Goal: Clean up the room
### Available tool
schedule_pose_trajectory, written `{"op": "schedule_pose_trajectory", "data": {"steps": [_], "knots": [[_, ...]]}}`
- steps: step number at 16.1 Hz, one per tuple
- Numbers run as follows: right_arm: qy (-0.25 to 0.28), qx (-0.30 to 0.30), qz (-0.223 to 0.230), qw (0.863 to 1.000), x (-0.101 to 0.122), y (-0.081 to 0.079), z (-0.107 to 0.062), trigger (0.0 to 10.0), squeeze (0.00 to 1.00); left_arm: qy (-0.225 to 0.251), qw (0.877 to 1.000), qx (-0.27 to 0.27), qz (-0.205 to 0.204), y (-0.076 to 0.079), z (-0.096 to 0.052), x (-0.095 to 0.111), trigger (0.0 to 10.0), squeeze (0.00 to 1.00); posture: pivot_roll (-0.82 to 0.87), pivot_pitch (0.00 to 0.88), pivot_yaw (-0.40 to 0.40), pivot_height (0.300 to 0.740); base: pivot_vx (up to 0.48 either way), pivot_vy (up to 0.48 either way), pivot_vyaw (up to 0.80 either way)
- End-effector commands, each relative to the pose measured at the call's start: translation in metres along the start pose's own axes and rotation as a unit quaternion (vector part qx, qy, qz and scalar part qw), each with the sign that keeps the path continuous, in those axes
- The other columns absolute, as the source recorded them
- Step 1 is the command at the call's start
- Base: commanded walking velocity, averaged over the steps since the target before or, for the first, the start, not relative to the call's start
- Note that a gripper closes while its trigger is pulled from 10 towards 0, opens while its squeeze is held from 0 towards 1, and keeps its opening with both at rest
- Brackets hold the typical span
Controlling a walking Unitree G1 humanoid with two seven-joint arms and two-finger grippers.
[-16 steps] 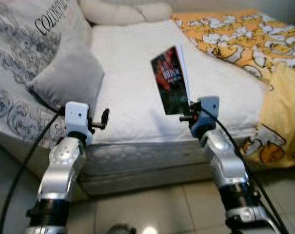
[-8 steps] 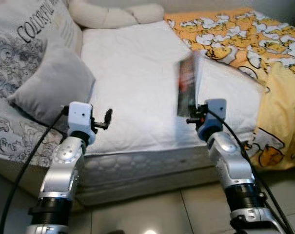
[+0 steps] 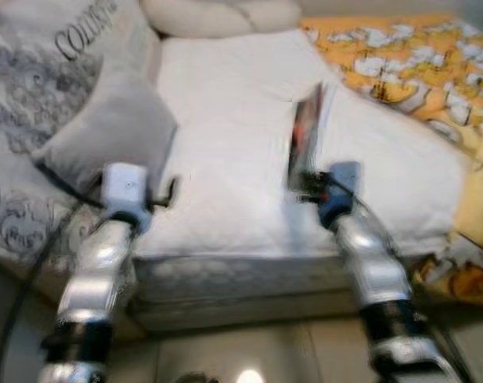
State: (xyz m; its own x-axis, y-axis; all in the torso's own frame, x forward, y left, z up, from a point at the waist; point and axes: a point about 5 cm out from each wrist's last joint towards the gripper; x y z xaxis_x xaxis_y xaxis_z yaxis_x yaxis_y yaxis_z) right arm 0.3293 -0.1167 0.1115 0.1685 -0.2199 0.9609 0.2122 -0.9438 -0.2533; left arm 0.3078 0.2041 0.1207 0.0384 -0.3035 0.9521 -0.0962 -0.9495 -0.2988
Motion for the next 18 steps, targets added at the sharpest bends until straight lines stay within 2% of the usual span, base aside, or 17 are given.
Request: {"op": "schedule_pose_trajectory", "data": {"steps": [1, 18], "knots": [[0.022, -0.009, -0.003, 1.000, 0.0109, 0.0094, -0.0017, 10.0, 0.00, 0.010, 1.000, -0.012, -0.004, 0.0085, 0.0029, 0.0055, 10.0, 0.00, -0.02, 0.000, 0.053, 0.740, 0.285, 0.000, 0.00], [0.020, -0.009, -0.014, 1.000, 0.0121, 0.0100, 0.0001, 10.0, 0.00, 0.014, 1.000, -0.017, -0.002, 0.0122, 0.0059, 0.0130, 10.0, 0.00, -0.03, 0.000, 0.063, 0.740, 0.282, 0.000, 0.00]]}}
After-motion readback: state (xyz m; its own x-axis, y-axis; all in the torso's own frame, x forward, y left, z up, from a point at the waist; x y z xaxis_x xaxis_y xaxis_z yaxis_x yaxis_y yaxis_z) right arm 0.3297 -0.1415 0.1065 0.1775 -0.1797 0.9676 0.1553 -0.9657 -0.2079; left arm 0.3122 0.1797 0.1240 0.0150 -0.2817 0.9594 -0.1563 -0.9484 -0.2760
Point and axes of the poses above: a point about 5 cm out from each wrist's last joint towards the gripper, its own z axis pointing out of the wrist towards the gripper, its own x axis along the axis of the wrist's last joint, y = z × x, and after that the axes turned 10 degrees about z, right-handed
